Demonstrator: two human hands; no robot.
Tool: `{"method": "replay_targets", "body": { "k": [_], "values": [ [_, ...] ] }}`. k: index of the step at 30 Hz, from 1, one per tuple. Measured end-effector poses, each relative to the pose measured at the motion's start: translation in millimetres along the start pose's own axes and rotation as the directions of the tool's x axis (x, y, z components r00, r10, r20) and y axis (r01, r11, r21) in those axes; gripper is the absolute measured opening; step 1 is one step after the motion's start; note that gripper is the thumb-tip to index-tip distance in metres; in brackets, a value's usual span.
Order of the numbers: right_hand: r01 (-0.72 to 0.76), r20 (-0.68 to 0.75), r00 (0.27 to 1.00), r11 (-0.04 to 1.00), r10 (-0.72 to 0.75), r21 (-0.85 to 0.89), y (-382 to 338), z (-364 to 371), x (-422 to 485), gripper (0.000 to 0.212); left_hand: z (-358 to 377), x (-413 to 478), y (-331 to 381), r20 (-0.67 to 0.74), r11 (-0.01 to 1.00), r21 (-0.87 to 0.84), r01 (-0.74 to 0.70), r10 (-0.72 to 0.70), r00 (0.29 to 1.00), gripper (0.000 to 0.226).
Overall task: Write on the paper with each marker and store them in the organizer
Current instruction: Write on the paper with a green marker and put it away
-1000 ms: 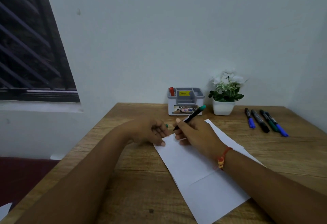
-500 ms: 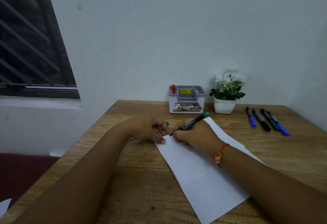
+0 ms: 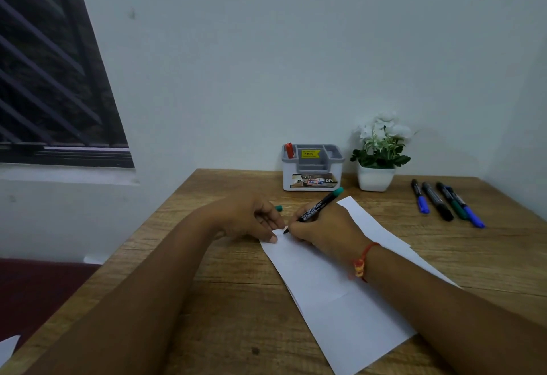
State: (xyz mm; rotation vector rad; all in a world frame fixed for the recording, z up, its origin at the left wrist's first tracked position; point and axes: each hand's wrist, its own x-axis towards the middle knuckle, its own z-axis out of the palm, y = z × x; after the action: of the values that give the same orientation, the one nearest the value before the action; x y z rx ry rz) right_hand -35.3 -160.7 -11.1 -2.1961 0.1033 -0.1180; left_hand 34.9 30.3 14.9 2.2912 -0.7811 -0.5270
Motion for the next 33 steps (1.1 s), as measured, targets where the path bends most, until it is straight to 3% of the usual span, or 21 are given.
{"method": "replay_targets", "body": {
  "k": [3, 8, 27, 33],
  "values": [
    [0.016, -0.018, 1.0, 1.0, -0.016, 0.01, 0.4, -2.4, -0.8, 0.015, 0.3, 0.5, -0.8, -0.005, 1.0, -0.01, 0.002, -0.002, 1.0, 0.034],
    [0.016, -0.033, 0.999, 0.999, -0.016, -0.029, 0.1, -0.8, 0.3, 0.027, 0.0, 0.5, 0.6, -0.007, 1.0, 0.008, 0.003, -0.003, 1.0, 0.034],
    [0.019, -0.026, 0.999, 0.999, -0.02, -0.029, -7.3, -5.1, -4.7, 0.017, -0.8, 0.8, -0.2, 0.006, 1.0, -0.005, -0.003, 0.003, 1.0, 0.033],
    [0.002, -0.034, 0.999, 0.999, -0.004, -0.043, -5.5, -3.1, -1.4, 0.023, -1.3, 0.9, -1.2, -0.001, 1.0, -0.006, -0.016, 0.016, 1.0, 0.034]
  ]
}}
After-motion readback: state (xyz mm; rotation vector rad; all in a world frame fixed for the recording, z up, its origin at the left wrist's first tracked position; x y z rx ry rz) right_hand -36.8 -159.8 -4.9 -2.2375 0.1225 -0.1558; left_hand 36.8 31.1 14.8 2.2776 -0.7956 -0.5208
